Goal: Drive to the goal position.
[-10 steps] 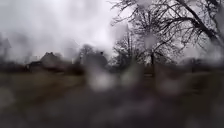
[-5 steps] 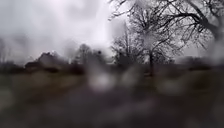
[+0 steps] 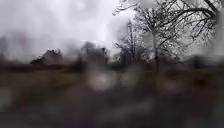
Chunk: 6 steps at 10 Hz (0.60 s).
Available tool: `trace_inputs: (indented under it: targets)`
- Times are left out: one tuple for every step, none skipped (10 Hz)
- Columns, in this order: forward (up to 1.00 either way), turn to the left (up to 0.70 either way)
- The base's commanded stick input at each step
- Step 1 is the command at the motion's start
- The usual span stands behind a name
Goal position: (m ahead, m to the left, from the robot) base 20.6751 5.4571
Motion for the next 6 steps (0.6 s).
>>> trace_inputs:
  targets:
    - [1.00,0.16]
    - [1.00,0.00]
    - [1.00,0.00]
    - [1.00,0.00]
    - [1.00,0.00]
    - [1.00,0.00]
